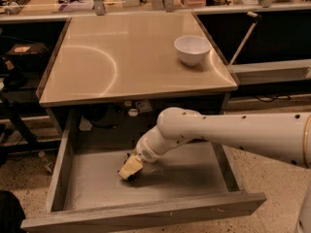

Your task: Place rxbar chocolate into top drawer

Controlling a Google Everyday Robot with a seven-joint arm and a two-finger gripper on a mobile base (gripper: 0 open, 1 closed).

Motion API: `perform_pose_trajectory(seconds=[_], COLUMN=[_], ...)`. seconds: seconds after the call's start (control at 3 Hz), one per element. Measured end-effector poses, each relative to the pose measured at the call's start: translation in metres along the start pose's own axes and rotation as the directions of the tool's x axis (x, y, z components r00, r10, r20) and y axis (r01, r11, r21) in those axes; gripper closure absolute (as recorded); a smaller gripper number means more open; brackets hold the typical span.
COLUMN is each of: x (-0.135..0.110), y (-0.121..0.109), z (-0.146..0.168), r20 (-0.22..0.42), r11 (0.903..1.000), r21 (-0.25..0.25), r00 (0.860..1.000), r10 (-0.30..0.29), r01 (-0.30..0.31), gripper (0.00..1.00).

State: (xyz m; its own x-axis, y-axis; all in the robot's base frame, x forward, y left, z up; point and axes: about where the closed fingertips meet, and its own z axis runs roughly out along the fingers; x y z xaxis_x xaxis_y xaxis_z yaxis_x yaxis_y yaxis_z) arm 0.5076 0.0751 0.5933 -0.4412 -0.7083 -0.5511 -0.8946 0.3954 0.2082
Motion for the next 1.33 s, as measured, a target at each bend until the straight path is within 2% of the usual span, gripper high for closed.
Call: perform_pose_trajectory(seconds=[1.0,1.33], x=[0.0,0.0], y=[0.0001,0.0001], z=[0.0001,0.0001], r20=[0.0,0.0], r11=[1.0,1.0], r21=[0.0,0.0], r00=[1.0,1.0], r10=[0.0,0.0], r01=[0.0,0.0], gripper=[0.19,0.0])
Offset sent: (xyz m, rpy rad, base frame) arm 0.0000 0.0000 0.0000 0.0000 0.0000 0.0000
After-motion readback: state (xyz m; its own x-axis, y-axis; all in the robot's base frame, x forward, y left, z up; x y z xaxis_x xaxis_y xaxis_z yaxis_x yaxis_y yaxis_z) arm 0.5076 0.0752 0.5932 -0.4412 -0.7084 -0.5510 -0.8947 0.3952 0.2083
